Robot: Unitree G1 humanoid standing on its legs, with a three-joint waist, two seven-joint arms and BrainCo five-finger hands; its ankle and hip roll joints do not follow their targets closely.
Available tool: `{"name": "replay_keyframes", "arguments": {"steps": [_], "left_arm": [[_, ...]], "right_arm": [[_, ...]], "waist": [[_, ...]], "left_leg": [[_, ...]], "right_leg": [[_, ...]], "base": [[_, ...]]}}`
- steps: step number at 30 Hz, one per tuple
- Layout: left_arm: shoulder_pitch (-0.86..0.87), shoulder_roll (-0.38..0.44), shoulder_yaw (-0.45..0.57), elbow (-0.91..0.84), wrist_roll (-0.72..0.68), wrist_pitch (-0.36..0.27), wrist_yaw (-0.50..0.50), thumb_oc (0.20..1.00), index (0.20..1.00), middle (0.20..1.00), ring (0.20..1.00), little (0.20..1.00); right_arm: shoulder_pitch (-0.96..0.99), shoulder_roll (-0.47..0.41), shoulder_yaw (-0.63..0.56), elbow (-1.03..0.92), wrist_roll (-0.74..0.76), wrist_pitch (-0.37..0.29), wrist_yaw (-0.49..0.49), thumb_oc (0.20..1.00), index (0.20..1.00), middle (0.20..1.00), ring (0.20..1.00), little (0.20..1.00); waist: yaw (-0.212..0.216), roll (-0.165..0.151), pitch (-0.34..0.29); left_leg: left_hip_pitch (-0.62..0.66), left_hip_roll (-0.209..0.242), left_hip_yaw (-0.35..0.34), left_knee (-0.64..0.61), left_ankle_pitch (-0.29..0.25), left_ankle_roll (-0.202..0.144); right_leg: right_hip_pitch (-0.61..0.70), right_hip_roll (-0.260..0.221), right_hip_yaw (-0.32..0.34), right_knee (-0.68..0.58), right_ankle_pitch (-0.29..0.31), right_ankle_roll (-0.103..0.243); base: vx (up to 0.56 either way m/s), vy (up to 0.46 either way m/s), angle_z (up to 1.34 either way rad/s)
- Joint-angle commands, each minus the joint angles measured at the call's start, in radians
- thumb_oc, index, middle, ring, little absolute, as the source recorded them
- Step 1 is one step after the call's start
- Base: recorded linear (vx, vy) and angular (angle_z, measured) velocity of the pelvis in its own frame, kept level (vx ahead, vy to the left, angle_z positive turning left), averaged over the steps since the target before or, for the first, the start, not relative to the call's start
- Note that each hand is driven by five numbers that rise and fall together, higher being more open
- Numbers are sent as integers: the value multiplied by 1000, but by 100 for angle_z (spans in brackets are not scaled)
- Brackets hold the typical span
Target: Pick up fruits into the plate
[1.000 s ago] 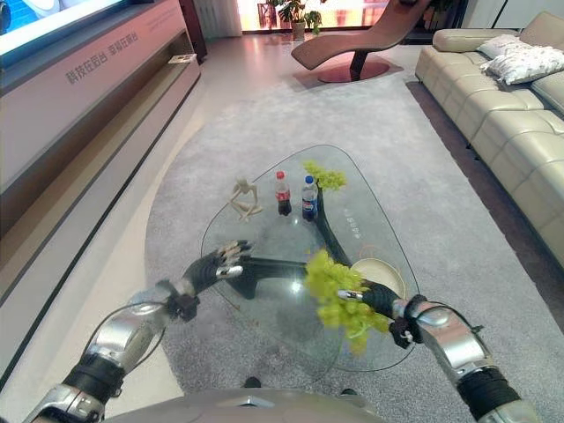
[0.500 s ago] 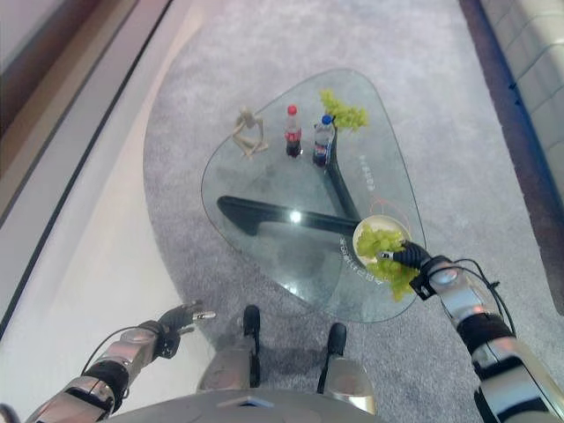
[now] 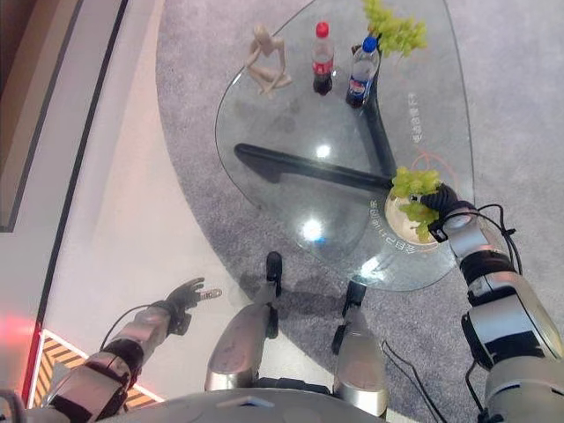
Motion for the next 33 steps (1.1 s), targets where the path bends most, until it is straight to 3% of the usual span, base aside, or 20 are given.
{"name": "replay_keyframes", "arguments": {"steps": [1,17,29,30,31,33], "left_arm": [[-63,0,-81,44,-26,-28,13,1000,1000,1000,1000,1000],[-93,11,-107,5,-43,-30,12,1000,1000,1000,1000,1000],[-127,-8,-115,4,-37,-20,20,1000,1000,1000,1000,1000],[-130,-10,-116,3,-38,-18,21,1000,1000,1000,1000,1000],[-137,-14,-119,4,-38,-12,22,1000,1000,1000,1000,1000],[-141,-16,-122,5,-41,-9,23,1000,1000,1000,1000,1000]], "right_arm": [[-147,-72,69,25,-51,9,-96,200,200,200,200,200],[-213,-43,91,183,-109,121,-209,200,200,200,200,200],[-177,27,91,210,-170,115,-276,200,200,200,200,200],[-179,30,93,209,-177,118,-282,250,250,250,250,250],[-183,37,97,211,-183,120,-305,1000,1000,1000,1000,1000],[-187,40,100,210,-183,120,-330,1000,1000,1000,1000,1000]], "waist": [[0,-31,10],[-3,12,23],[-10,11,23],[-10,11,23],[-11,11,23],[-13,11,23]], "left_leg": [[28,-43,-23,46,-206,6],[-59,-59,-2,59,-190,15],[-59,-54,19,47,-184,11],[-59,-53,21,46,-183,11],[-58,-52,27,43,-181,10],[-58,-51,29,40,-180,10]], "right_leg": [[-81,-46,0,137,-118,-5],[-199,-46,9,182,-118,-15],[-216,-43,13,176,-106,-8],[-216,-43,11,175,-104,-8],[-216,-44,10,173,-101,-5],[-219,-45,11,173,-99,-3]], "base": [[-53,16,-1],[-42,12,-1],[-44,5,-2],[-46,20,-7],[-32,22,-5],[-29,32,-6]]}}
